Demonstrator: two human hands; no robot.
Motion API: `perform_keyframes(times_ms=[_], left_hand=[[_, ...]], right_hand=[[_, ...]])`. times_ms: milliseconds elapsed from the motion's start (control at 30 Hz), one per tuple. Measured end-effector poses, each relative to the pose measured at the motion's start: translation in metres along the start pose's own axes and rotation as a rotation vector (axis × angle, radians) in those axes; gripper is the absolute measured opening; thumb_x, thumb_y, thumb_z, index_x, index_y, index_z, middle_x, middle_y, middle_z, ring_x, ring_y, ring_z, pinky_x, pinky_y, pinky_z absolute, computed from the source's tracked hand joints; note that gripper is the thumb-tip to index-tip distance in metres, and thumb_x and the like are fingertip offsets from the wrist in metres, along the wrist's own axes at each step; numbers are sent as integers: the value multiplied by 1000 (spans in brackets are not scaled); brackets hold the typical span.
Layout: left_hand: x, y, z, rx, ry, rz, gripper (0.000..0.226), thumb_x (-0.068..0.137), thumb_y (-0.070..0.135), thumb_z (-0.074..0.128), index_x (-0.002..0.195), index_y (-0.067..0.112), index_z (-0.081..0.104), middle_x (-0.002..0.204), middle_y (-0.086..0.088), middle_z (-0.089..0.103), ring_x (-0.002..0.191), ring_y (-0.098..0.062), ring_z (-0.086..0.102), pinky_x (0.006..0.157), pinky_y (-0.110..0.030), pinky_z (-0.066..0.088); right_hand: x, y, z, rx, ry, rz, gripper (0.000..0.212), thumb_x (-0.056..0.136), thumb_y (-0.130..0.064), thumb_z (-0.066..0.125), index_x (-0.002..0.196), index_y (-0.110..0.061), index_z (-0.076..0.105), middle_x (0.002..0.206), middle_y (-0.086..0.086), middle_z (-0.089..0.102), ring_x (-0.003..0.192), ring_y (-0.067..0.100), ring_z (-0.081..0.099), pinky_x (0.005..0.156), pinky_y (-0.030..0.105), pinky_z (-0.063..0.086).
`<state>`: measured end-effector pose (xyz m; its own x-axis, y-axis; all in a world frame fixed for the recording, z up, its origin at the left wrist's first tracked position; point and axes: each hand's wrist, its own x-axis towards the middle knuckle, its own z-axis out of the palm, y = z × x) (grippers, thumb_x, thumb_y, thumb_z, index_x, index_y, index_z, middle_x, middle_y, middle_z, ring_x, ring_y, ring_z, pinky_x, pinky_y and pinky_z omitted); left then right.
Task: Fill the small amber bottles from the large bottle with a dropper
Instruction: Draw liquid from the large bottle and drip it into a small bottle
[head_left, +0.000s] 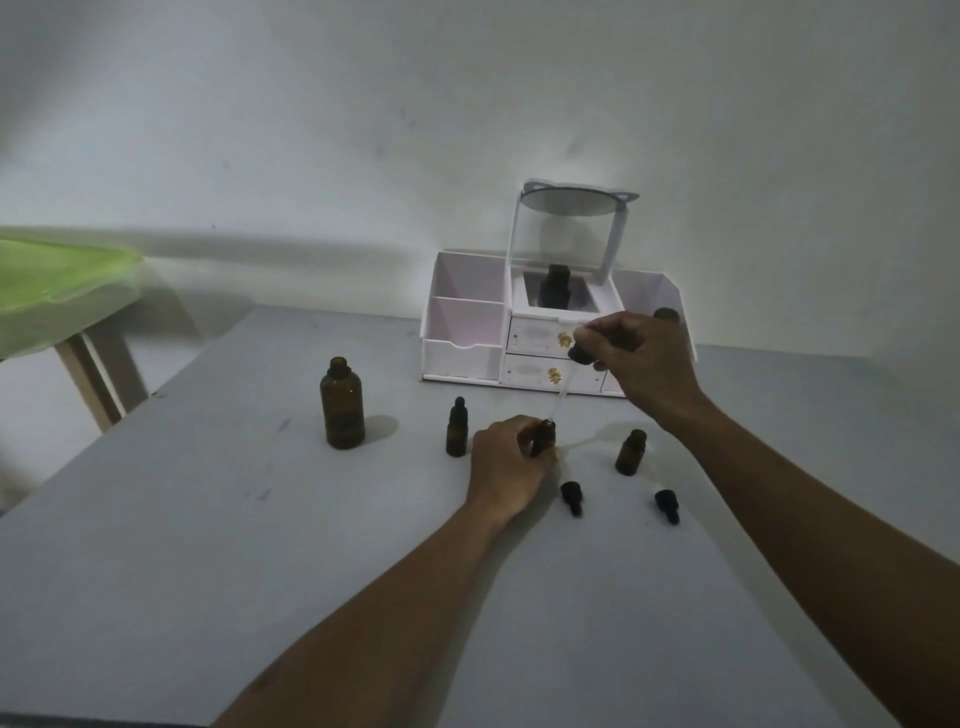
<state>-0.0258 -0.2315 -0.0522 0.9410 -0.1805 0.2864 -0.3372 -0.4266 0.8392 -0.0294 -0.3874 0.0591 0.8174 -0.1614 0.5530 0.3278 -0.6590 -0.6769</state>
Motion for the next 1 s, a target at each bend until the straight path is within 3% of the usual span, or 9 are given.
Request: perform_keyframes(times_ms=[133, 267, 533, 667, 733, 833, 1000], left_hand=[[0, -1, 1, 14, 1, -4, 34, 81, 31, 79, 111, 16, 73, 108, 3, 73, 98, -12, 66, 97, -31, 52], [0, 0, 1, 24, 0, -9, 32, 82, 31, 78, 110, 16, 73, 107, 2, 73, 98, -14, 66, 98, -34, 52], [0, -1, -1, 37, 6, -18, 30, 82, 28, 77, 110, 18, 73, 106, 3, 73, 93, -10, 65, 95, -30, 52], [-5, 2, -4, -16, -28, -38, 47, 82, 25, 78, 126, 14, 65, 122, -1, 68, 111, -14, 63, 102, -33, 49], [-9, 2, -8, -63, -46, -65, 59, 80, 26, 80, 134, 15, 58, 129, -1, 64, 117, -14, 60, 104, -28, 46], [-21, -3, -25, -113, -80, -94, 56, 80, 28, 80, 131, 20, 58, 127, 1, 64, 116, -11, 60, 96, -16, 44], [-44, -24, -77, -58, -36, -108, 37, 82, 36, 77, 116, 23, 68, 110, 13, 67, 90, 5, 61, 84, -6, 47]], right_hand=[[-1, 1, 2, -43, -4, -18, 11, 89, -28, 73, 95, -20, 75, 79, -13, 72, 70, -8, 68, 73, 12, 55], [-1, 3, 4, -90, 6, -57, 12, 88, -27, 74, 94, -17, 77, 79, -13, 71, 70, -9, 67, 75, 15, 55], [-4, -2, 6, -124, 16, -92, 11, 89, -22, 74, 94, -14, 77, 78, -22, 66, 70, -18, 62, 68, -5, 44], [-6, -16, 1, -76, 18, -127, 2, 90, -25, 73, 91, -23, 74, 76, -21, 69, 71, -12, 67, 68, 0, 47], [-4, -24, -1, -51, 41, -136, 7, 90, -26, 72, 92, -21, 76, 78, -12, 73, 72, -8, 69, 69, 1, 48], [3, -41, 0, -25, 78, -150, 14, 90, -28, 71, 96, -16, 77, 83, -5, 76, 74, 2, 71, 73, 6, 52], [8, -77, 24, 114, 73, -169, 5, 90, -22, 72, 95, -23, 74, 80, -13, 72, 69, -6, 69, 73, 12, 56]])
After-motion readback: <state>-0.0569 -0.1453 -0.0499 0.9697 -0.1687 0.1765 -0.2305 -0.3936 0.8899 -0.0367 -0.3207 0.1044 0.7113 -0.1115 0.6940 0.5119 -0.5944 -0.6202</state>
